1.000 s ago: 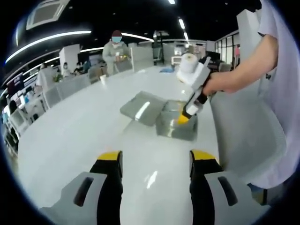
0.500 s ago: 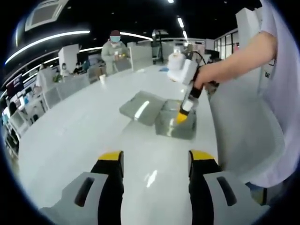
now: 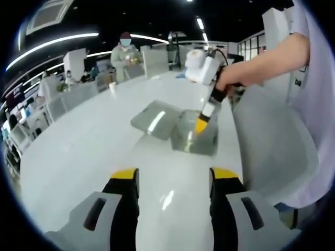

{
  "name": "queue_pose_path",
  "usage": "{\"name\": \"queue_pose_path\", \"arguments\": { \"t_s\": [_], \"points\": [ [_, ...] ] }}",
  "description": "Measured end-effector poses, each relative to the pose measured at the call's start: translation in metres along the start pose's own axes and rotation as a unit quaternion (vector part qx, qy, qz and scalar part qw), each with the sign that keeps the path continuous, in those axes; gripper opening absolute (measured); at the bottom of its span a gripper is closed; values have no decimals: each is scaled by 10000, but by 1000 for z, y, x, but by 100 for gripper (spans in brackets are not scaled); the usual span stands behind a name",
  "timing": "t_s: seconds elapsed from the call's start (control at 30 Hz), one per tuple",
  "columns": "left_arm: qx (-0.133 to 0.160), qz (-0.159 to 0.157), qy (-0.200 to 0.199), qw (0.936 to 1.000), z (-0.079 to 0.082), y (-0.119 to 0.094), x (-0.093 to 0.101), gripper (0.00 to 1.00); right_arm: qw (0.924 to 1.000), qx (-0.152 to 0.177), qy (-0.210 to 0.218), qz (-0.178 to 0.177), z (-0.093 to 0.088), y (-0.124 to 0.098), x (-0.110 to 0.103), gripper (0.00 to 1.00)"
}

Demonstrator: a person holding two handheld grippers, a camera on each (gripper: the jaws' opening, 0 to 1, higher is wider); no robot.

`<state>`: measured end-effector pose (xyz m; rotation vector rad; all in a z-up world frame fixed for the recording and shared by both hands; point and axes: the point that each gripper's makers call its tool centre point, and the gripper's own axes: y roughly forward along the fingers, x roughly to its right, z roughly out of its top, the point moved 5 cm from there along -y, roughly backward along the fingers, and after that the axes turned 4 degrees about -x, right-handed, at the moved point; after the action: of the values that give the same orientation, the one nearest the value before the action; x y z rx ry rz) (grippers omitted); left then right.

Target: Insert the divider into the dual guide fixture by aligning both edges with the guide slots and pushing it downward to the bottom, including one-sided entry, uneven engagement, binding, and posture correction.

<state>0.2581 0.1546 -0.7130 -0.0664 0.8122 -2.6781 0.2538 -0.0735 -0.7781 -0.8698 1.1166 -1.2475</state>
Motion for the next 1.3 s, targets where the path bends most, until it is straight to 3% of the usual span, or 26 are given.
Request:
{"name": "queue_pose_path", "arguments": {
  "t_s": [0.6,1.3],
  "points": [
    [69,-13,5,10000,-2,-6,-1,52,9999,-29,76,-146,4,-7,-10,0],
    [106,-45,1,9999,-3,-5,-4,50,9997,14,-67,-224,-3,-1,-4,0]
  ]
}}
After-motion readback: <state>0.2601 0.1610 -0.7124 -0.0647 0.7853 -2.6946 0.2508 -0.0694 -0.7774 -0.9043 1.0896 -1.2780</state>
